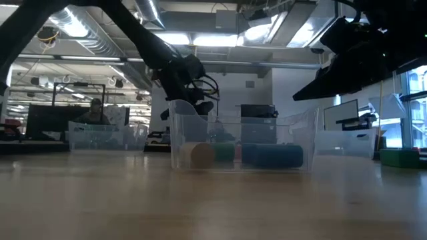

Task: Sort blocks by size
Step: Put the yellow cylindrical block into the bottom transparent bin

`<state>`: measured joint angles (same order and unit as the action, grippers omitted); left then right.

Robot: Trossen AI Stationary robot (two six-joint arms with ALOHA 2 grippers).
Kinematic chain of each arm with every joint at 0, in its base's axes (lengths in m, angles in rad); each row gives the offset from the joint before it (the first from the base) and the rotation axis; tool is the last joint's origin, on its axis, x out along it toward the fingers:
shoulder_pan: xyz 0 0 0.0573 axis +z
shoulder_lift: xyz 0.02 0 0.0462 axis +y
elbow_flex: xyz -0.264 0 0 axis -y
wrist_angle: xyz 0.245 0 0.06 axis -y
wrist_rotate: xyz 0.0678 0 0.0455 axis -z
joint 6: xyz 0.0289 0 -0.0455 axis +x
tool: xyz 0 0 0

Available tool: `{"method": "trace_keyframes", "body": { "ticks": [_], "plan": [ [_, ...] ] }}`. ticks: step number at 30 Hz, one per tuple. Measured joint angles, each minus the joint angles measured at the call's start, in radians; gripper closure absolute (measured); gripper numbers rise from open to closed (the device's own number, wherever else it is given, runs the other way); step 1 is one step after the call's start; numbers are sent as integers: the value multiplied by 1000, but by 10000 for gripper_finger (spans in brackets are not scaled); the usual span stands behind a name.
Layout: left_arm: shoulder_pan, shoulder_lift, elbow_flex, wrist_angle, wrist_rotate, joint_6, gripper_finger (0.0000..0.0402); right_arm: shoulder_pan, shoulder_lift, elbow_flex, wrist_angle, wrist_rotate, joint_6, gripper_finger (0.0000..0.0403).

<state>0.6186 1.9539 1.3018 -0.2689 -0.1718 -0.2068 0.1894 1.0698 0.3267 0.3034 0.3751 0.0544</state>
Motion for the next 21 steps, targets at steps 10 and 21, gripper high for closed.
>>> {"method": "trace_keyframes", "body": {
  "ticks": [10,21],
  "plan": [
    [5,65,-1,40,4,31,188,0,0,0,3,36,-14,129],
    [31,106,-2,49,5,61,205,0,0,0,0,36,-15,129]
  ]
}}
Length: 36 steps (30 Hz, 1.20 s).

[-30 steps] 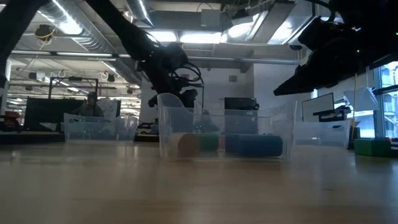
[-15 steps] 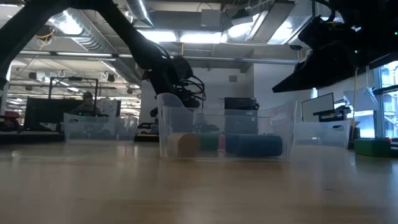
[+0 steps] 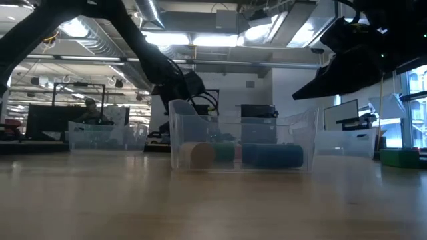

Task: Sort blocks by size
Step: Put the yellow cylindrical block into the bottom transparent bin

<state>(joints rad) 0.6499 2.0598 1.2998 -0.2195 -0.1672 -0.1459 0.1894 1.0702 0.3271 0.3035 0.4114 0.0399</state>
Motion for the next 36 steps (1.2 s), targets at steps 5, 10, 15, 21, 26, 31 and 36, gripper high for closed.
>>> {"method": "trace_keyframes", "body": {
  "ticks": [5,10,15,21,26,31,36],
  "plan": [
    [0,0,0,-8,0,15,254,0,0,0,-8,0,5,129],
    [-3,0,0,-8,0,54,277,0,0,0,-18,0,5,129],
    [-19,-23,0,-46,-4,83,271,0,0,0,-17,0,6,130],
    [-67,-131,0,-125,-16,100,270,0,0,0,-17,0,7,130],
    [-149,-235,0,-173,-17,109,270,0,0,0,-17,0,8,130],
    [-264,-311,0,-198,-17,128,265,0,0,1,-17,0,8,130],
    [-387,-343,0,-200,-16,196,266,0,0,1,-17,0,8,130]
  ]
}}
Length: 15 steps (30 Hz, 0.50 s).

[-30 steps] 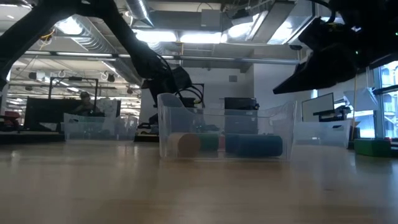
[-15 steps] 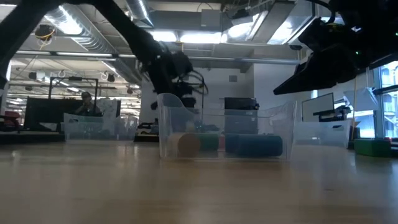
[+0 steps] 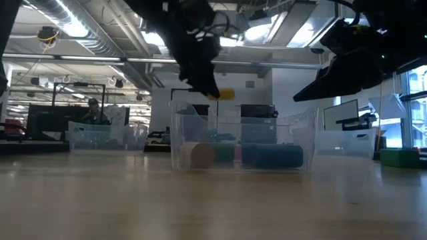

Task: Sort blocks by size
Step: Put the yellow cylindrical block into the bottom transparent bin

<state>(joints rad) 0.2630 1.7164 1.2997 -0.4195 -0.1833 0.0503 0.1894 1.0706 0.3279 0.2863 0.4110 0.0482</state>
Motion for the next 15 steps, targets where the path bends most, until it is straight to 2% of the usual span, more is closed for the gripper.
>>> {"method": "trace_keyframes", "body": {
  "ticks": [9,15],
  "plan": [
    [-193,11,0,-14,1,56,261,0,0,0,0,0,6,130],
    [-277,11,0,-11,1,53,259,0,0,0,1,0,7,130]
  ]
}}
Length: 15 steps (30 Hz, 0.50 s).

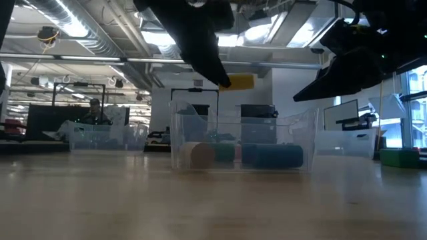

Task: Sort blocks by size
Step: Put the yellow cylindrical block into the bottom transparent bin

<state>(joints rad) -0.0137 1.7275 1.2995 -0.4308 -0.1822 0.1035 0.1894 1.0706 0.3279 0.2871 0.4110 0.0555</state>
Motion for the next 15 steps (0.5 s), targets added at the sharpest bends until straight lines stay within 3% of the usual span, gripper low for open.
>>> {"method": "trace_keyframes", "body": {
  "ticks": [15],
  "plan": [
    [-115,0,0,6,34,-97,243,0,0,0,0,0,0,130]
  ]
}}
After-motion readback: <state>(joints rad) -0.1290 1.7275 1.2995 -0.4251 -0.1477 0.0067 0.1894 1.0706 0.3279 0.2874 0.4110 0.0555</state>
